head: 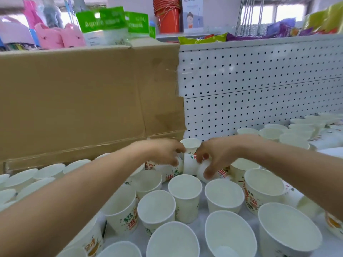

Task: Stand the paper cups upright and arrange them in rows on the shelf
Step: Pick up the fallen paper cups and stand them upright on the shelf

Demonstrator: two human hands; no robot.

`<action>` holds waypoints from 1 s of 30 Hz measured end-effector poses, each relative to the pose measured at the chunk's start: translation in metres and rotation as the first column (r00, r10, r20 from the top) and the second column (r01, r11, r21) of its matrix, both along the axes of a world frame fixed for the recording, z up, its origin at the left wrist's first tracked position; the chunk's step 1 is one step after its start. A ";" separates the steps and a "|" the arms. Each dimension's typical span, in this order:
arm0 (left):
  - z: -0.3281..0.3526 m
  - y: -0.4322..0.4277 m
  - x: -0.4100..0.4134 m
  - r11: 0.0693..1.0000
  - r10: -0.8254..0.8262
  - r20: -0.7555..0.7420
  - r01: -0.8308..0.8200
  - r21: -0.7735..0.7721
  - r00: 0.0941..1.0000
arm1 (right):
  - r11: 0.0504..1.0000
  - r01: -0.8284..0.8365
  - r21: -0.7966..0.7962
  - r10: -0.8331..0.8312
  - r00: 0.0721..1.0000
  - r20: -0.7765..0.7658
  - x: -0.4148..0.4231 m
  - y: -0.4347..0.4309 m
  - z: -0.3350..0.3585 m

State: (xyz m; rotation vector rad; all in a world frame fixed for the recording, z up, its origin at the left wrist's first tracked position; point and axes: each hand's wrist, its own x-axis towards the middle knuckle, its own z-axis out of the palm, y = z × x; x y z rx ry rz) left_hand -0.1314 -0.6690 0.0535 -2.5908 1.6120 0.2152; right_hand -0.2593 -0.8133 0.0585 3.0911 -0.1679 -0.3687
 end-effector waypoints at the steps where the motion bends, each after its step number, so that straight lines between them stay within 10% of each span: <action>1: -0.002 -0.003 0.000 1.000 0.016 -0.006 -0.016 0.000 1.000 | 1.000 -0.005 -0.001 0.005 1.000 -0.011 0.002 0.000 -0.002; 18: 0.006 0.052 -0.018 0.936 0.032 -0.038 -0.043 -0.349 0.999 | 0.948 -0.156 0.277 0.096 0.971 0.218 -0.038 -0.009 0.014; 25: -0.002 0.065 -0.021 0.933 0.038 -0.075 -0.062 -0.354 0.996 | 0.967 -0.110 0.228 0.110 0.994 0.013 -0.048 -0.010 0.019; 30: 0.002 0.072 -0.017 0.909 0.040 -0.053 -0.059 -0.413 0.998 | 0.924 -0.233 0.302 0.158 0.955 0.252 -0.016 -0.002 0.033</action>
